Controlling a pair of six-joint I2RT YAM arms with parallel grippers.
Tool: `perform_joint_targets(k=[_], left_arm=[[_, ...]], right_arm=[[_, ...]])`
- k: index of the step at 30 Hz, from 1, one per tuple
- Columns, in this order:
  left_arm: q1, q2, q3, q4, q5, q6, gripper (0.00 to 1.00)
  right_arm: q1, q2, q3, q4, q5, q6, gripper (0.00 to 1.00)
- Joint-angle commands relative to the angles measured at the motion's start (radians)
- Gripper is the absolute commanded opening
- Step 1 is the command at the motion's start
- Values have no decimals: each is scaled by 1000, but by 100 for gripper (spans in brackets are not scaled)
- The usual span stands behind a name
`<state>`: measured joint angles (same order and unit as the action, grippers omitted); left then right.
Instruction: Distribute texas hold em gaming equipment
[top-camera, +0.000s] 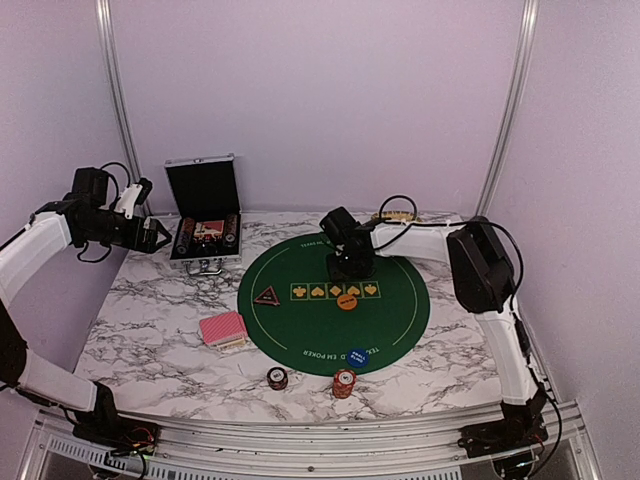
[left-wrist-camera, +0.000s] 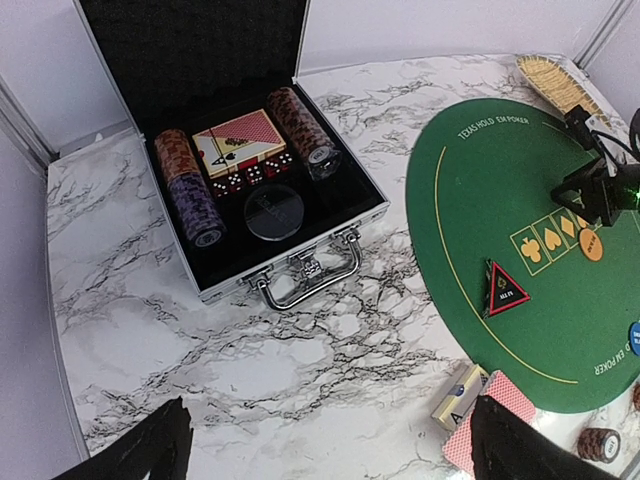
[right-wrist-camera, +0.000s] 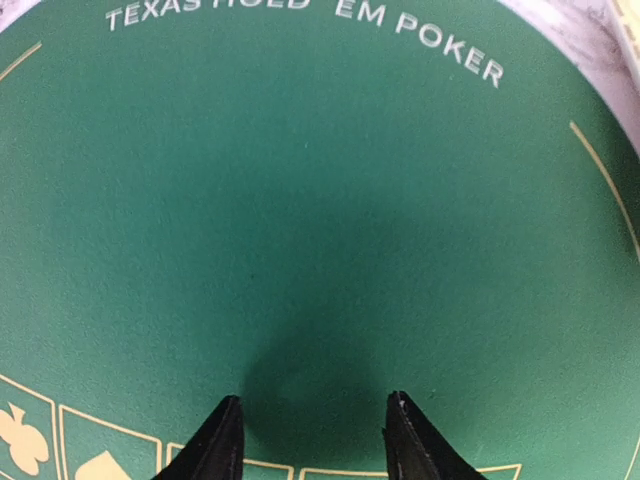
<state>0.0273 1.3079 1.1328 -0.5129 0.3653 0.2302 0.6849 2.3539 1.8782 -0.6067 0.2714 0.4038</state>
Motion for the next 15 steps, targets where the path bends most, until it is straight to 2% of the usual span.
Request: perform_joint_targets(k=[1, 6, 15], left_arm=[[4, -18, 36, -39, -3, 17, 99], [5, -4, 45, -39, 3, 12, 99], [4, -2, 42, -39, 12, 12, 99]], right_arm=[[2, -56, -11, -4, -9, -34, 51], [25, -185, -151, 35, -21, -17, 60], [105, -310, -399, 100, -43, 63, 63]])
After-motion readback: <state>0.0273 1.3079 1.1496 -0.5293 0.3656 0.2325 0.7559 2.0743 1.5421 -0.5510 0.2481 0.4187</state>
